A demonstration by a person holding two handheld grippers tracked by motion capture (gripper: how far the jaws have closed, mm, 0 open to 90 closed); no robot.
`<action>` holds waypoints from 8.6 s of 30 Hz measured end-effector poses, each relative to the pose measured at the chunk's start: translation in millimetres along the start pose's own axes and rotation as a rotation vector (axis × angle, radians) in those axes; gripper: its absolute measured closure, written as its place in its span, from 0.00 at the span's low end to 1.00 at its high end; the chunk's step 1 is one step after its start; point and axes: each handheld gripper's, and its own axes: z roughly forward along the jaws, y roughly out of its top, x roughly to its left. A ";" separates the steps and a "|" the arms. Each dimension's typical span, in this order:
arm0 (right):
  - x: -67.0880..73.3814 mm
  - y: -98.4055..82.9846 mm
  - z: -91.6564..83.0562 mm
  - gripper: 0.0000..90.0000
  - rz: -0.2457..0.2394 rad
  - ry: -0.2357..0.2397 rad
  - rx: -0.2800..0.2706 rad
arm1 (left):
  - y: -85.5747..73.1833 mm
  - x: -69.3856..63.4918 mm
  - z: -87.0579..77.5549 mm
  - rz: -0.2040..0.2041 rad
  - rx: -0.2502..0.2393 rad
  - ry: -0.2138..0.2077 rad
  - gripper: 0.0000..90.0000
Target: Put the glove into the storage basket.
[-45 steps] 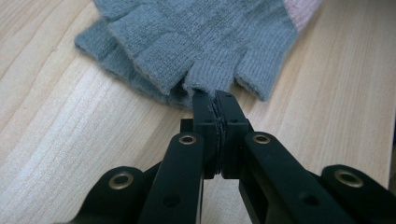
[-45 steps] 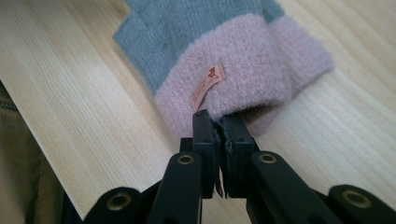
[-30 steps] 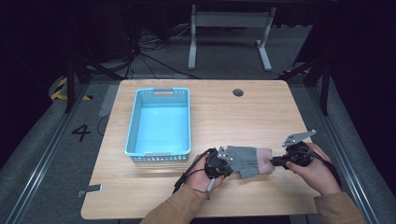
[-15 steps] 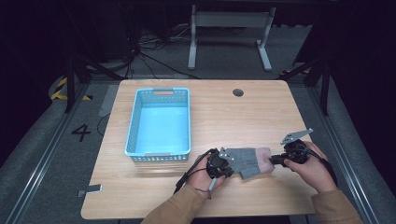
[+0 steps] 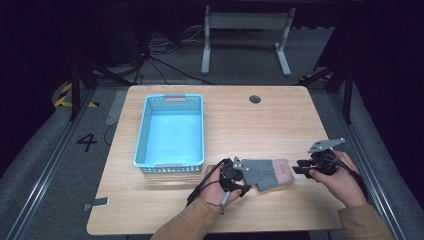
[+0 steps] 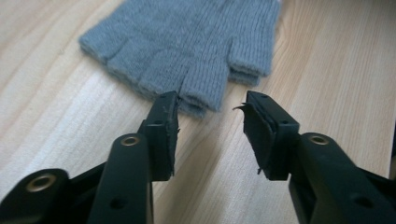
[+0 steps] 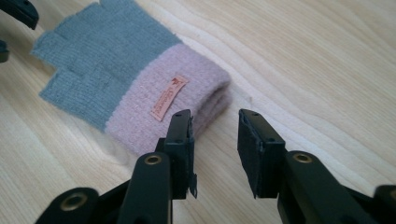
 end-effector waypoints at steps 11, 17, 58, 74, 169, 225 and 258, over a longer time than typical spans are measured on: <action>-21.1 -17.6 6.1 0.64 0.077 -0.081 -0.102 | 7.8 -4.1 -17.9 0.013 -0.053 0.018 0.52; -30.6 -26.4 12.7 0.62 0.101 -0.099 -0.096 | 12.1 -4.0 -20.8 0.021 -0.064 0.021 0.49; -38.2 -24.0 1.6 0.57 0.139 -0.052 -0.172 | 59.4 0.6 67.0 0.022 -0.076 0.025 0.23; -37.1 -23.3 1.7 0.55 0.140 -0.027 -0.183 | 54.6 -2.9 79.6 0.064 -0.051 0.070 0.19; -41.5 -3.8 24.5 0.58 0.138 -0.004 -0.158 | 36.7 60.7 -112.7 -0.049 -0.214 0.246 0.79; -37.6 -23.2 24.1 0.55 0.162 -0.035 -0.126 | -32.9 197.9 -111.7 -0.204 -0.038 0.388 0.78; -34.7 -41.9 14.8 0.53 0.176 -0.064 -0.122 | -33.1 217.6 -85.5 -0.220 0.035 0.421 0.41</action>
